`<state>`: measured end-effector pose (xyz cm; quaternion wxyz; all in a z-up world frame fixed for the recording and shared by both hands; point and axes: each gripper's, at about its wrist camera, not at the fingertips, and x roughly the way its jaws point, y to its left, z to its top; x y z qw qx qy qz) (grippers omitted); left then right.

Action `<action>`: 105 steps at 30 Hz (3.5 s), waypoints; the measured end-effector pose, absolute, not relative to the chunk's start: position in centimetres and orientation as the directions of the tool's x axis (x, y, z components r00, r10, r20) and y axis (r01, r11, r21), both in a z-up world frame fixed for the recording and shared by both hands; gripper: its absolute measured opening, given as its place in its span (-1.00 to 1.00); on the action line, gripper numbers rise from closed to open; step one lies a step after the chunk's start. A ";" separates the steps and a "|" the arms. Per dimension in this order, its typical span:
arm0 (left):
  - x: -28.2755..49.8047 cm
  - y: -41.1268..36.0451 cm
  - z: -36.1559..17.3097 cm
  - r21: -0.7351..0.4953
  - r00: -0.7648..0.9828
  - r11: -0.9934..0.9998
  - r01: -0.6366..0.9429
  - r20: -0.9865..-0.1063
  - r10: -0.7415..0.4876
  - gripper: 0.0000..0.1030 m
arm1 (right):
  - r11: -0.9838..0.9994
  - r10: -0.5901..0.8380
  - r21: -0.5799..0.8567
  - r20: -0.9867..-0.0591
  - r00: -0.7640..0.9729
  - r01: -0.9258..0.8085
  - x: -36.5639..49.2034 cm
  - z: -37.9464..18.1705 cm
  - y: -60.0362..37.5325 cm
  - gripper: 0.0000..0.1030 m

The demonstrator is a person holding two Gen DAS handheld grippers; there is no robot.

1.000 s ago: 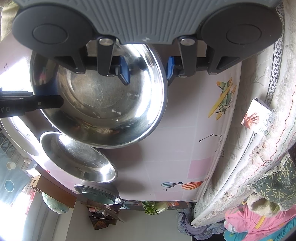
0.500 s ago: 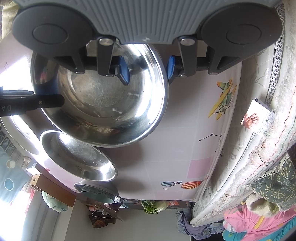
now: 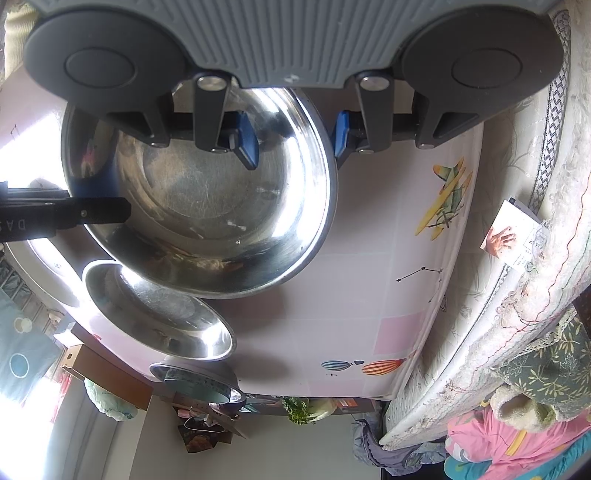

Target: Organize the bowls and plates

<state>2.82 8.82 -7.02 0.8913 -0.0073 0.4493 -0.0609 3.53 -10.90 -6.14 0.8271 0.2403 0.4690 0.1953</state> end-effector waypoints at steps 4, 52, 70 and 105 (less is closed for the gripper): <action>2.8 8.8 -7.0 -0.067 0.589 0.992 0.104 -0.800 -0.115 -0.19 | 0.809 0.547 0.580 -0.684 0.483 -0.094 3.4 -6.3 -11.0 -0.54; 3.2 8.1 -7.1 -0.022 0.596 0.995 0.102 -0.799 -0.079 -0.07 | 0.818 0.539 0.564 -0.682 0.494 -0.115 3.5 -6.0 -10.5 -0.54; 3.1 8.2 -6.9 -0.023 0.596 0.995 0.099 -0.799 -0.078 -0.07 | 0.818 0.539 0.563 -0.682 0.494 -0.116 3.4 -6.0 -10.5 -0.54; 2.7 6.9 -5.6 -0.008 0.620 0.994 0.113 -0.780 -0.077 -0.07 | 0.809 0.539 0.577 -0.655 0.530 -0.109 2.3 -4.6 -12.1 -0.54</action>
